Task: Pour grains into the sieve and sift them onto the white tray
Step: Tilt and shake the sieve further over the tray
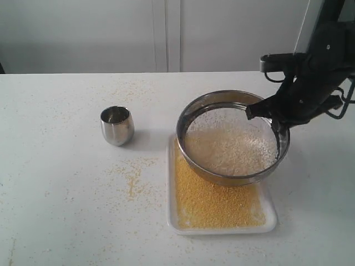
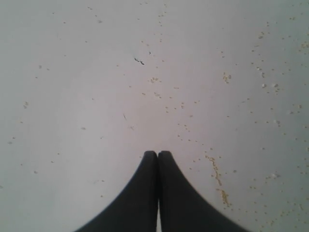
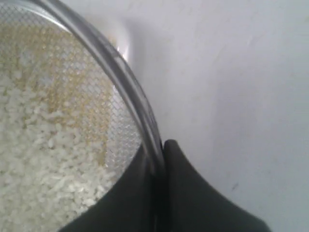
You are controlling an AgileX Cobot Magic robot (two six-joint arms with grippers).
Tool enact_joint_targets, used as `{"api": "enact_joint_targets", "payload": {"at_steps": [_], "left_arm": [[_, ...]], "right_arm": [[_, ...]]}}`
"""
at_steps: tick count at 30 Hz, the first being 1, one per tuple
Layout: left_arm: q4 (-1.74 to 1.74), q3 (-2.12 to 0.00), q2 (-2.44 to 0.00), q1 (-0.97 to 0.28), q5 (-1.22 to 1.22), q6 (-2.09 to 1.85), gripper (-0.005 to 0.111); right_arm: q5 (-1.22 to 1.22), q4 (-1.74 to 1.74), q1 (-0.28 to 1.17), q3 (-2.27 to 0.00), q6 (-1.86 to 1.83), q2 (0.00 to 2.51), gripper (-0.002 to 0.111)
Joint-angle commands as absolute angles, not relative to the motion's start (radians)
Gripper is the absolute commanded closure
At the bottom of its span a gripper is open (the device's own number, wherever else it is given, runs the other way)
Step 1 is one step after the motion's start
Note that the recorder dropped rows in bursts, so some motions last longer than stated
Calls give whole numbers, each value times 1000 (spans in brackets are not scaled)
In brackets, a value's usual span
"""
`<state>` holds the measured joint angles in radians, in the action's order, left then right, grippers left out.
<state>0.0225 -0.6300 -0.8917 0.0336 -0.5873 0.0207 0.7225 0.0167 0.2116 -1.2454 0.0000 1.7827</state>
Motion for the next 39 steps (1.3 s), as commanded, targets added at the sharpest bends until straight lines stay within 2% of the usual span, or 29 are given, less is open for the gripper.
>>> {"api": "enact_joint_targets", "payload": {"at_steps": [1,3,9,20,23,28,30,33,37,39], "left_arm": [[16,-623,-884,36,-597,22,107],[16,-623,-884,36,-597,22,107],[16,-623,-884,36,-597,22,107],[16,-623,-884,36,-597,22,107],[16,-623,-884,36,-597,22,107],[16,-623,-884,36,-597,22,107],[16,-623,-884,36,-597,22,107],[16,-623,-884,36,-597,22,107],[16,-623,-884,36,-597,22,107],[16,-623,-884,36,-597,22,107]], "right_arm": [[579,123,258,-1226,-143,1725,108],[433,121,258,-1170,-75,1676,108],[275,119,256,-1067,-115,1593,108],[281,119,256,-1033,-134,1537,108],[381,119,256,-1054,-189,1558,108],[936,105,248,-1315,-245,1748,108],[966,65,240,-1385,-213,1804,108],[920,68,178,-1416,44,1822,108],[1036,475,186,-1411,-394,1822,108],[1086,422,213,-1406,-563,1820,108]]}}
